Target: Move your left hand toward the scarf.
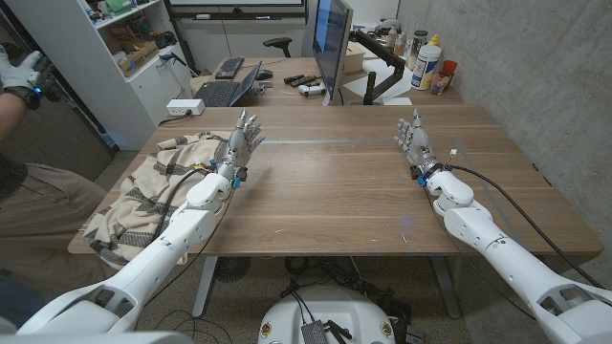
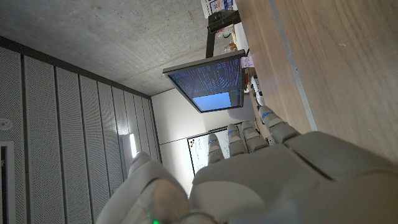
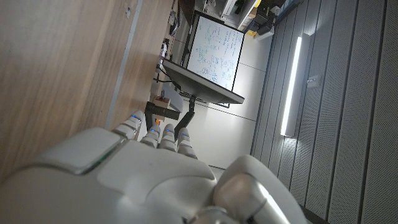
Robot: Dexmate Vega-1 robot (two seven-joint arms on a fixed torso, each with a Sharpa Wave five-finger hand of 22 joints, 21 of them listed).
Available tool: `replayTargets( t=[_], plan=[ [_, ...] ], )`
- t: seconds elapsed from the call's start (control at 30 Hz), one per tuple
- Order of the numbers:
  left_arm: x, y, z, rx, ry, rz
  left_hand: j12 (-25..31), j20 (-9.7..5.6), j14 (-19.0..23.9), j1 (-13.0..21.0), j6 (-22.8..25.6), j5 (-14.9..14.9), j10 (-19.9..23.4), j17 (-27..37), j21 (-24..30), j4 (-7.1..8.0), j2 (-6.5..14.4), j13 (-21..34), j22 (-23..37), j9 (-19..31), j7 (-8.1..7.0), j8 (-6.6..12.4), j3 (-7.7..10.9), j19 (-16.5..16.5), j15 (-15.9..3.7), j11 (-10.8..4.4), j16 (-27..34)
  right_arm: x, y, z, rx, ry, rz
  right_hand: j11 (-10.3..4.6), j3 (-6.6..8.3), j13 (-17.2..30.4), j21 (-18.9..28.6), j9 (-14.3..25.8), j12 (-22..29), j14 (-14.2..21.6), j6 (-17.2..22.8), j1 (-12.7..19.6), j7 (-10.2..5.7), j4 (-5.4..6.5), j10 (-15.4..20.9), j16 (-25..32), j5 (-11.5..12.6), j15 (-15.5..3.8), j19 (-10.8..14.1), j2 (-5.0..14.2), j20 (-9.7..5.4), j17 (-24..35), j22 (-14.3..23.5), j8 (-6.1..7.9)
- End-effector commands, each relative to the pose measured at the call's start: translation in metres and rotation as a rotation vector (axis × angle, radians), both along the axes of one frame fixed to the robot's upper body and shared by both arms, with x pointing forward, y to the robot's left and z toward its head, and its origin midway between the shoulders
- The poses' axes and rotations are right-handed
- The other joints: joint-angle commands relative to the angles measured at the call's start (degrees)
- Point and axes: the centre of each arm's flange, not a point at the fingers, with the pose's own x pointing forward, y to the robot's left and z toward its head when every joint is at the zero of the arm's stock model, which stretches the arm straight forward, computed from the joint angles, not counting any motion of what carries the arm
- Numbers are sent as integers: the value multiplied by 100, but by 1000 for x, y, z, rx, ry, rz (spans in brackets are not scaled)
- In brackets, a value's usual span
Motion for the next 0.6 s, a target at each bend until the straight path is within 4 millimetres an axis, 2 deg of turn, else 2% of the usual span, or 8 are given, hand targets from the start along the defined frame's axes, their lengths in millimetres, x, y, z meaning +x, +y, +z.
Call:
replayTargets(
  t=[0.03, 0.37, 0.6],
  plan=[
    [0, -5, 3, 17, -3, -6, 19, -9, -7, 43, 4, 24, -9, 11, 23, -49, 9, 7, 18, 31, -48, 26, -7, 54, -67, -69, 33, -4, -4, -3, 12, -1, -14, 46, -50, 29, 28, 15, 27, -55, -10, -11, 45, -15, 21, 26, 39, -6, 14, 55, 7, 13, 14, 32],
    [-1, -9, 5, 28, -14, -12, 13, -12, -24, 51, 7, 25, -19, 11, 25, -54, 19, 7, 18, 31, -50, 24, -9, 53, -68, -76, 30, -4, -7, -2, 10, -2, -22, 49, -52, 29, 32, 15, 31, -51, 0, -10, 58, -15, 32, 31, 39, -2, 18, 62, -5, 12, 14, 36],
    [-14, -13, 17, 73, -65, -14, 13, -15, -56, 59, 1, 26, -19, 11, 18, -59, 26, 7, 18, 31, -47, 20, -10, 30, -48, -61, 21, -3, -10, -3, 4, 0, -33, 73, -54, 29, 20, 15, 31, -53, -5, -10, 55, -15, 31, 33, 39, 4, -19, 66, 21, 12, 14, 34]
  ],
)
